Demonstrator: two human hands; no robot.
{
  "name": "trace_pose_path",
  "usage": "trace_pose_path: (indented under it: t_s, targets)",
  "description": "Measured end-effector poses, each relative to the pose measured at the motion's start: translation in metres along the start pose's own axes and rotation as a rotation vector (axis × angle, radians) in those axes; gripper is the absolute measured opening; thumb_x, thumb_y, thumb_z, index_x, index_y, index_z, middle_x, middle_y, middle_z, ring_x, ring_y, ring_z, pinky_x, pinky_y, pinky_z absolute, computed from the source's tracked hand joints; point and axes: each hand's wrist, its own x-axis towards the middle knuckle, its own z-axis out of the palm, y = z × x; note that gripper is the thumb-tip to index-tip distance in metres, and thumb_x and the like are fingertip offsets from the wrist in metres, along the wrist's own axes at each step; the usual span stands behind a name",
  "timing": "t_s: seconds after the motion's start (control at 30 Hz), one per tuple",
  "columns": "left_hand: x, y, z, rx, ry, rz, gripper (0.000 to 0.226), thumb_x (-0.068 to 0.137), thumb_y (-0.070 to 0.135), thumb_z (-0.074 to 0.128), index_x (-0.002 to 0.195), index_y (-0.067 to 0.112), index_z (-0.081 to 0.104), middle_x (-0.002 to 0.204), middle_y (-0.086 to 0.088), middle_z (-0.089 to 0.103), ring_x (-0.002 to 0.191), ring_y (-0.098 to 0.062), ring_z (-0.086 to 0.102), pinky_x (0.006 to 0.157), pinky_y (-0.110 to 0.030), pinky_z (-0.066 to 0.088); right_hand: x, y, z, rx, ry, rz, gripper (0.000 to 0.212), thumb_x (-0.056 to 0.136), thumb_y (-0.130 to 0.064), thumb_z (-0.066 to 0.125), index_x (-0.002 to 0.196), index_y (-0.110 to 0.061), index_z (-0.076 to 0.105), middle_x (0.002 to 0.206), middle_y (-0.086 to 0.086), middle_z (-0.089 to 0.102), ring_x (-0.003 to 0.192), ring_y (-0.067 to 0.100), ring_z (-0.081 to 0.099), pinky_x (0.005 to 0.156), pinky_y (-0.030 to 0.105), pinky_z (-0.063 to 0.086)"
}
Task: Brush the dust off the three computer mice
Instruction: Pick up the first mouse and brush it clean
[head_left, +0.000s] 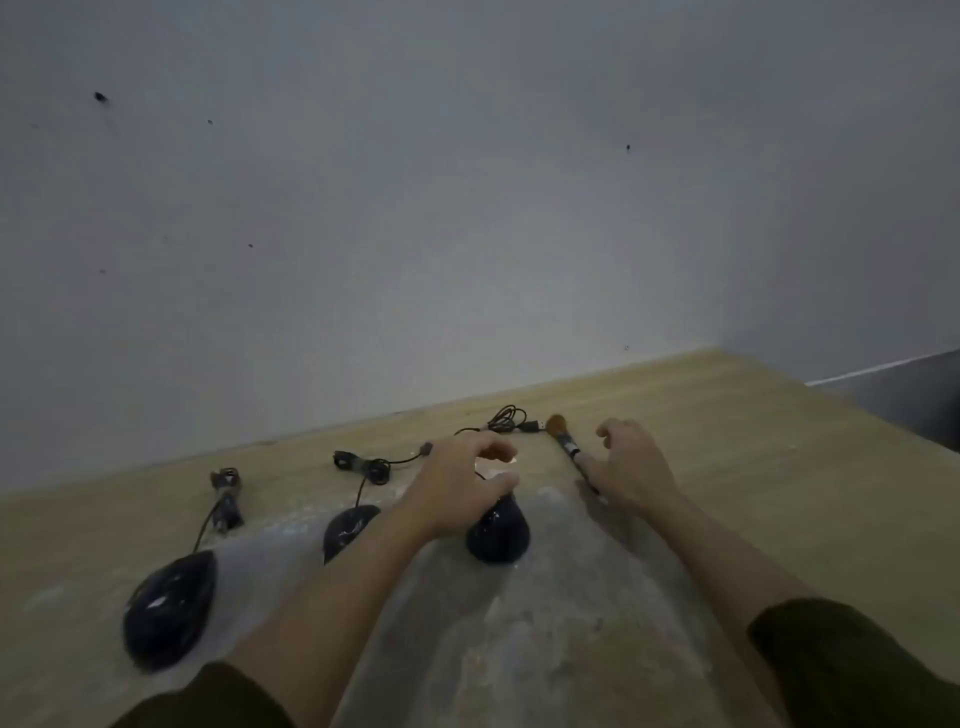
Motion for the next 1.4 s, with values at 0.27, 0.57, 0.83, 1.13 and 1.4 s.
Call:
trace_pose_path:
  t_s: [0.27, 0.57, 0.83, 1.13, 1.4]
  targets:
    - [0.014, -0.012, 0.012, -0.138, 0.117, -0.028, 0.024, 0.082, 0.016, 0.064, 0.106, 0.017, 0.064, 0.103, 0.008, 0.064, 0.095, 0.0, 0.057, 0.085, -0.014, 0.044, 0.013, 0.008, 0.024, -0.269, -0.061, 0.038, 0.037, 0.089, -0.04, 0.049, 0.101, -0.006, 0.057, 0.107, 0.013, 0.053, 0.1, 0.028, 0.05, 0.085, 0.04, 0.046]
    - [-0.016, -0.019, 0.018, -0.466, 0.417, -0.288, 0.029, 0.087, 0.006, 0.055, 0.11, 0.024, 0.058, 0.117, 0.007, 0.059, 0.113, -0.009, 0.052, 0.096, -0.026, 0.04, -0.011, -0.019, 0.035, 0.117, 0.056, -0.021, 0.032, 0.097, -0.026, 0.032, 0.081, -0.004, 0.049, 0.085, 0.015, 0.05, 0.079, 0.028, 0.046, 0.069, 0.035, 0.037]
    - [-0.044, -0.009, 0.041, -0.942, 0.499, -0.629, 0.046, 0.086, -0.004, 0.043, 0.116, 0.029, 0.053, 0.119, 0.007, 0.054, 0.11, -0.018, 0.052, 0.091, -0.041, 0.048, -0.052, -0.052, 0.047, 0.416, 0.036, -0.071, 0.042, 0.085, -0.049, 0.053, 0.062, -0.015, 0.042, 0.067, 0.004, 0.047, 0.067, 0.023, 0.047, 0.054, 0.028, 0.035]
    - [-0.047, -0.026, 0.05, -0.915, 0.514, -0.571, 0.054, 0.077, -0.014, 0.04, 0.121, 0.017, 0.051, 0.127, -0.004, 0.054, 0.118, -0.016, 0.05, 0.097, -0.039, 0.046, -0.074, -0.057, 0.067, 0.122, -0.01, -0.108, 0.08, 0.05, -0.06, 0.078, 0.097, -0.005, 0.045, 0.098, 0.013, 0.054, 0.095, 0.03, 0.05, 0.08, 0.041, 0.046]
    - [-0.042, -0.032, 0.053, -1.214, 0.516, -0.656, 0.033, 0.092, 0.005, 0.041, 0.124, 0.0, 0.05, 0.101, -0.006, 0.061, 0.09, -0.013, 0.056, 0.081, -0.024, 0.046, -0.075, -0.063, 0.066, 0.302, 0.066, -0.103, 0.061, 0.057, -0.042, 0.082, 0.089, -0.01, 0.042, 0.09, 0.009, 0.056, 0.091, 0.029, 0.053, 0.07, 0.034, 0.043]
